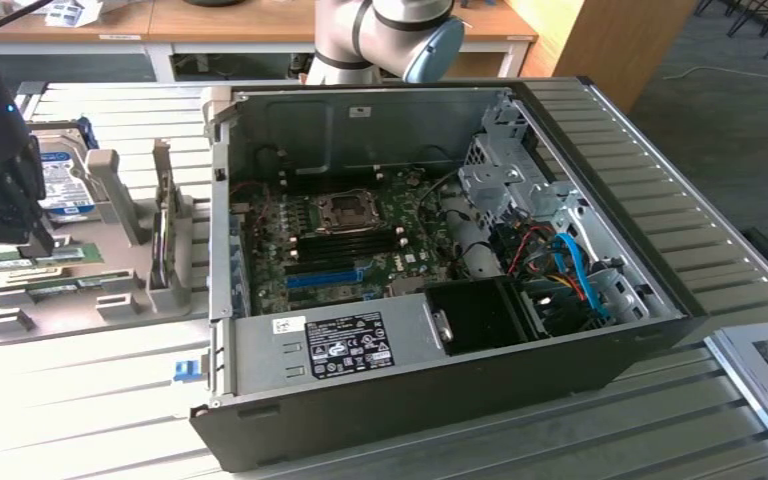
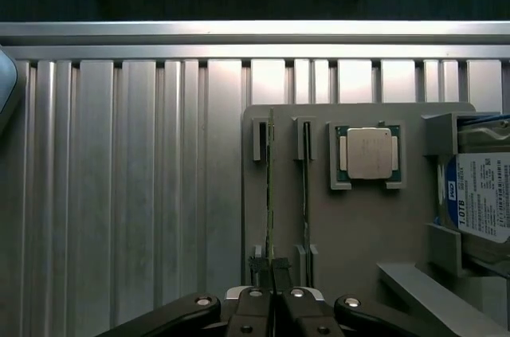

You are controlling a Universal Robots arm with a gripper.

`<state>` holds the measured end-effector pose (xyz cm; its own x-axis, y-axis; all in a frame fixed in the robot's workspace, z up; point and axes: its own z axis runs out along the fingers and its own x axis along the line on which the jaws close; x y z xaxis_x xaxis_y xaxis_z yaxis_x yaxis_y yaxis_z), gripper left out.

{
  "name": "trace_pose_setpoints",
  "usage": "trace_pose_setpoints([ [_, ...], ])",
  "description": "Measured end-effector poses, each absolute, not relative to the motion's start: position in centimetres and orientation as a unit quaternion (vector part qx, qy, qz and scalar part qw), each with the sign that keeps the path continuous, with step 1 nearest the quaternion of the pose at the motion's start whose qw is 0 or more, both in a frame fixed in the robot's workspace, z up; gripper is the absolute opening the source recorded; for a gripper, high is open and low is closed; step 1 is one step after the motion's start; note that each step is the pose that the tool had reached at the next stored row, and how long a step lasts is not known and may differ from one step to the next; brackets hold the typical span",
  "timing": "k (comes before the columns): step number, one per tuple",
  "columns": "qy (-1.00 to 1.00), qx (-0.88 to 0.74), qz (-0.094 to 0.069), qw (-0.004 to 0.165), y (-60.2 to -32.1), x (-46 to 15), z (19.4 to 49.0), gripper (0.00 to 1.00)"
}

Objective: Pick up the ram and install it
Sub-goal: 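Pick up the ram and move it above insertion slot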

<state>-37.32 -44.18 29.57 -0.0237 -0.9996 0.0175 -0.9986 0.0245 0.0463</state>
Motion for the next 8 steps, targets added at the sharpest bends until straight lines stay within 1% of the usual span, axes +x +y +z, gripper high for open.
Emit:
trace_pose_setpoints([
  [5, -0.715, 0.698, -0.01, 0.023, -44.2, -37.3, 29.7, 0.12],
  [6, -0.715, 0.698, -0.01, 0.023, -44.2, -37.3, 30.6, 0.12],
  [8, -0.715, 0.698, -0.01, 0.023, -44.2, -37.3, 31.1, 0.12],
])
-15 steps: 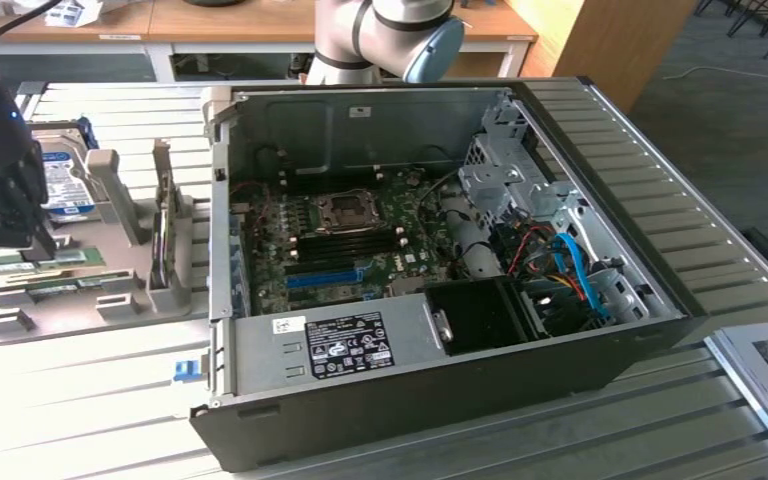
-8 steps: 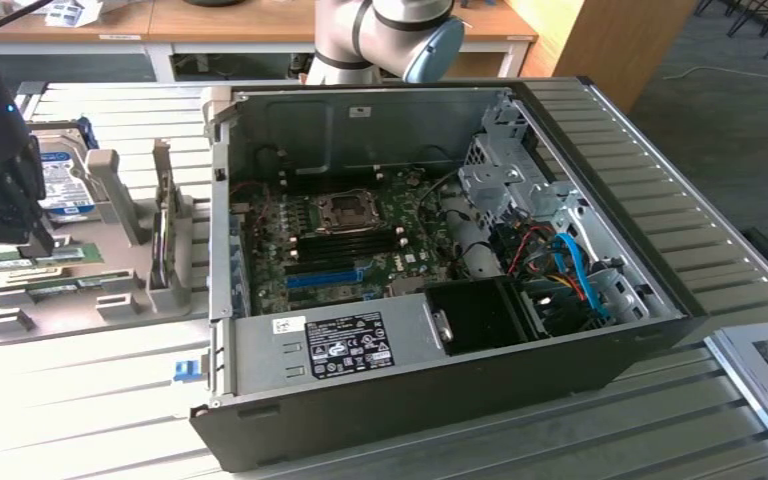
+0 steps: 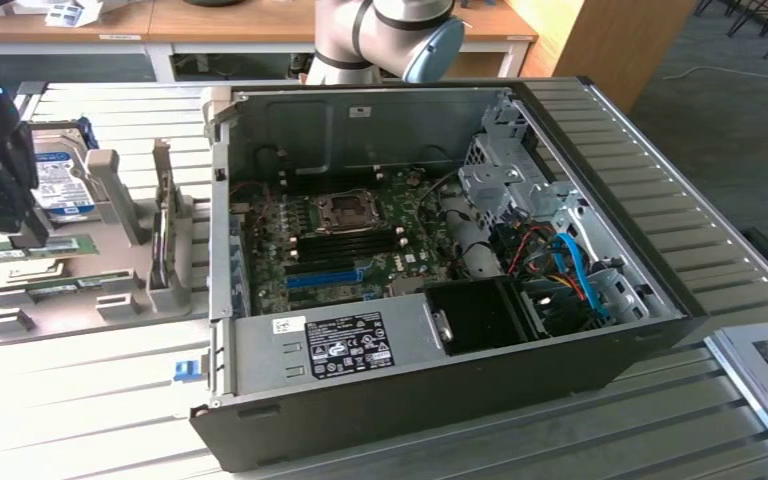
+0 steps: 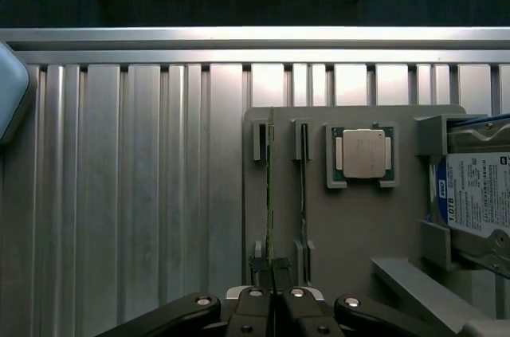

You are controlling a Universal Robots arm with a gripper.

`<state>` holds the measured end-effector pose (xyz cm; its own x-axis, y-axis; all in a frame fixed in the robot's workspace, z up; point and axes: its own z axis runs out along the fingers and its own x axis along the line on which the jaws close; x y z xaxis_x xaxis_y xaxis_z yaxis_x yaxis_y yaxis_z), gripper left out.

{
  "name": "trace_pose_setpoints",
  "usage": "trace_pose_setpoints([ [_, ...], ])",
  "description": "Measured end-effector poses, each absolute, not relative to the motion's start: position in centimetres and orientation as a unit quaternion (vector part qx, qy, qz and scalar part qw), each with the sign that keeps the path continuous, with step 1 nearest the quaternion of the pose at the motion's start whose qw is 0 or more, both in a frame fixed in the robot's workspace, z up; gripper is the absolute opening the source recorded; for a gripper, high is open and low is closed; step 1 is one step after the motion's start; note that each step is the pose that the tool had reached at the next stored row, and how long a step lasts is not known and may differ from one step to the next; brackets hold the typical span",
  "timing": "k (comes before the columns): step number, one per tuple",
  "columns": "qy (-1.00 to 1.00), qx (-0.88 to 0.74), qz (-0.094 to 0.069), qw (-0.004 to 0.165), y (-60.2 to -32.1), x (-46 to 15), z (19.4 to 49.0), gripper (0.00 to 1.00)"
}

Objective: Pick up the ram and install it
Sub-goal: 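Pick up the ram and move it above insertion slot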

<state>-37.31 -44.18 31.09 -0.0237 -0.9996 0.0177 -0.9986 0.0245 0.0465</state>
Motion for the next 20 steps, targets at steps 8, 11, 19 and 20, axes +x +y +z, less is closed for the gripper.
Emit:
trace_pose_setpoints([
  [8, -0.715, 0.698, -0.01, 0.023, -44.2, -37.3, 32.2, 0.12],
  [11, -0.715, 0.698, -0.01, 0.023, -44.2, -37.3, 32.6, 0.12],
  [19, -0.715, 0.698, -0.01, 0.023, -44.2, -37.3, 33.5, 0.12],
  [20, -0.715, 0.698, -0.01, 0.023, -44.2, -37.3, 33.6, 0.12],
])
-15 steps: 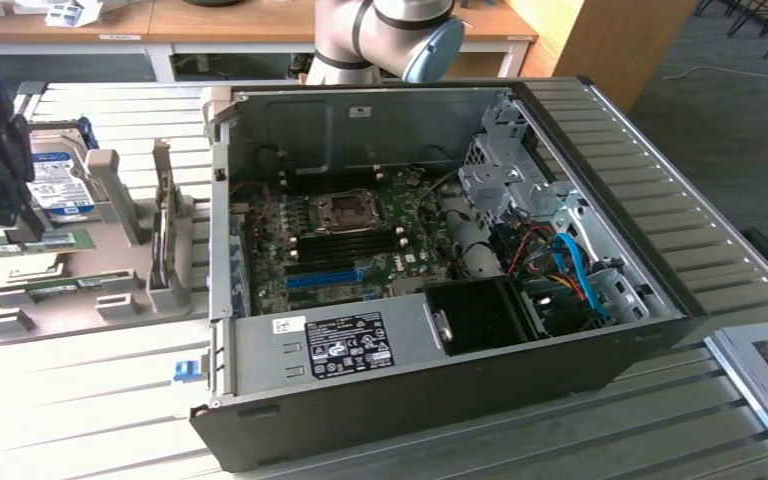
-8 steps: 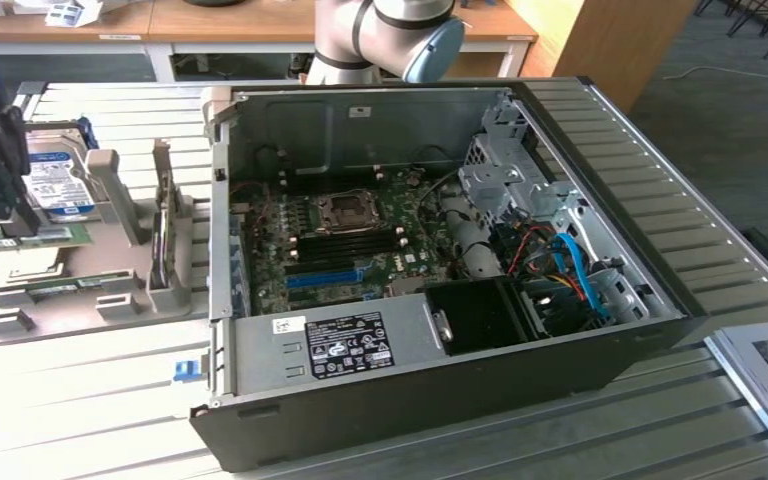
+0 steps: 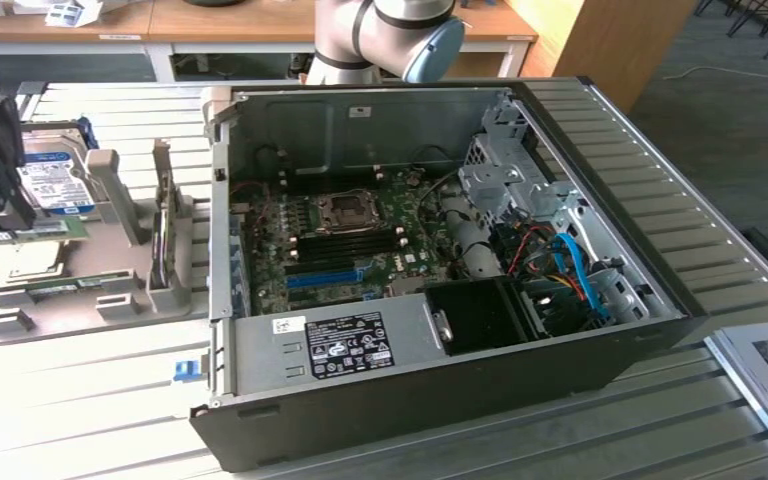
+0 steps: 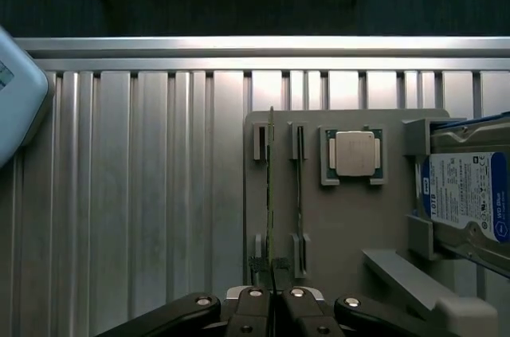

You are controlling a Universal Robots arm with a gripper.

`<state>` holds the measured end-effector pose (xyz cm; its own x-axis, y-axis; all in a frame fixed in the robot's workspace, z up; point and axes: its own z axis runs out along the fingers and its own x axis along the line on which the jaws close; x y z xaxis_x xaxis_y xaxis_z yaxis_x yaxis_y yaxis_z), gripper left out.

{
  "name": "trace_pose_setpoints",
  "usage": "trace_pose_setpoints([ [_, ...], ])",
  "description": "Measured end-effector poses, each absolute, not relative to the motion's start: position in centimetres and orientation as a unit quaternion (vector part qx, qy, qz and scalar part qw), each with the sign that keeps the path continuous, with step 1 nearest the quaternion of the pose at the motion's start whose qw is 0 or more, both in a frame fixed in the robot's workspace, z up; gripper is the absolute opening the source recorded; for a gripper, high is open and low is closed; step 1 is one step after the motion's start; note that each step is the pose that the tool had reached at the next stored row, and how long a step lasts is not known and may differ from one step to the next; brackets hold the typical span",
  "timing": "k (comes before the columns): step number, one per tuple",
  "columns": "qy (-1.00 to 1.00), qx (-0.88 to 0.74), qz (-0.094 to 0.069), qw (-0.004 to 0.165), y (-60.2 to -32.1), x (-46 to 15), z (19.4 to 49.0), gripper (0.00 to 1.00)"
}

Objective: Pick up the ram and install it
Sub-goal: 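Pick up the ram and move it above insertion slot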

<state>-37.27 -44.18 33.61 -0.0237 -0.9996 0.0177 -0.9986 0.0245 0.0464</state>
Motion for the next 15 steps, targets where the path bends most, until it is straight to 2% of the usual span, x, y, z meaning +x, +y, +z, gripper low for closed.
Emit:
trace_pose_setpoints([
  [15, -0.715, 0.698, -0.01, 0.023, -44.2, -37.3, 35.6, 0.12],
])
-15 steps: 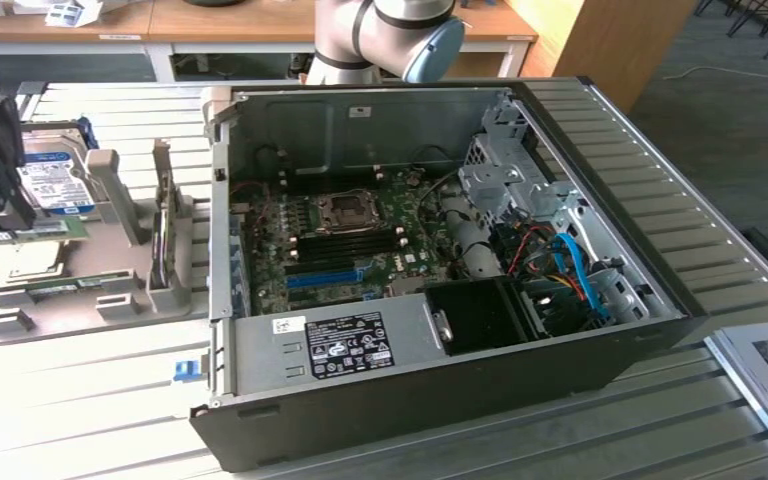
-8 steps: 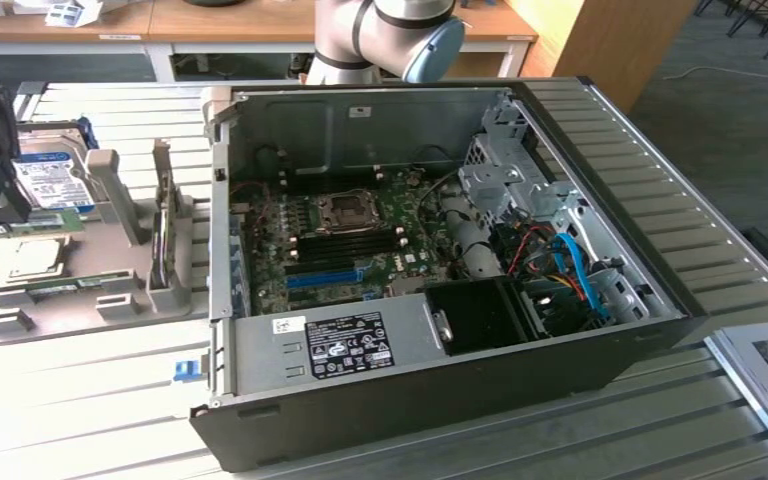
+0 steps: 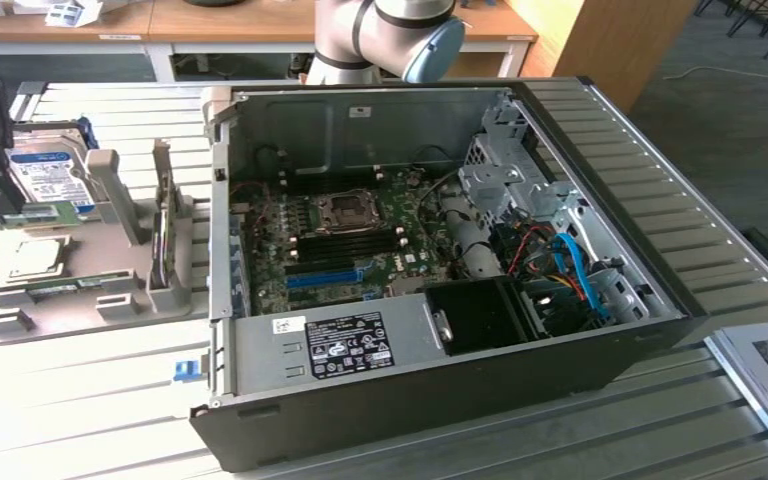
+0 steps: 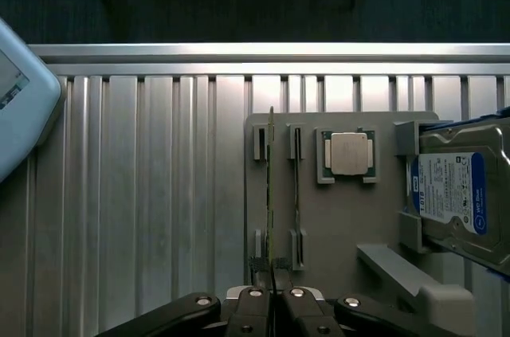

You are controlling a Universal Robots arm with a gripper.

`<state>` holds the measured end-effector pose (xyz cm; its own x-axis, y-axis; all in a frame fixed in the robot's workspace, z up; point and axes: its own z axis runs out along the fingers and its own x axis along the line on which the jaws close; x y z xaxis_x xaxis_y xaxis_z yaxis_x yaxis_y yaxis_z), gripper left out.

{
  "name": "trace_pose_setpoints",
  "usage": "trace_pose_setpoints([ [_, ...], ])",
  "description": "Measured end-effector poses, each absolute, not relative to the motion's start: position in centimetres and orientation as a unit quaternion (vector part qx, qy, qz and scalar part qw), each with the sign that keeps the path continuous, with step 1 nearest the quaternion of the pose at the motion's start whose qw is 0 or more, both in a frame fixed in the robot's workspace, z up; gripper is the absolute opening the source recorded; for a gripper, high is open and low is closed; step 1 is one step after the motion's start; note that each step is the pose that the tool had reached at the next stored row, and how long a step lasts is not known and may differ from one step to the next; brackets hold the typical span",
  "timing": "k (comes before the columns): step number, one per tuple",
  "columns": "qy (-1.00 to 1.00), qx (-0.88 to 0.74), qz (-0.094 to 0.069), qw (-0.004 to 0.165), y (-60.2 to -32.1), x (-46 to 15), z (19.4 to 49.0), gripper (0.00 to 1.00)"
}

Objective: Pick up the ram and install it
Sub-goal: 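Pick up the ram and move it above insertion slot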

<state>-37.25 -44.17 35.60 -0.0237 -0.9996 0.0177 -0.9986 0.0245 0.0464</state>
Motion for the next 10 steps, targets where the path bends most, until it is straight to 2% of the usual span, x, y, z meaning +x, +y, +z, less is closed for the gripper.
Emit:
trace_pose_setpoints([
  [10, -0.715, 0.698, -0.01, 0.023, -44.2, -37.2, 37.0, 0.12],
])
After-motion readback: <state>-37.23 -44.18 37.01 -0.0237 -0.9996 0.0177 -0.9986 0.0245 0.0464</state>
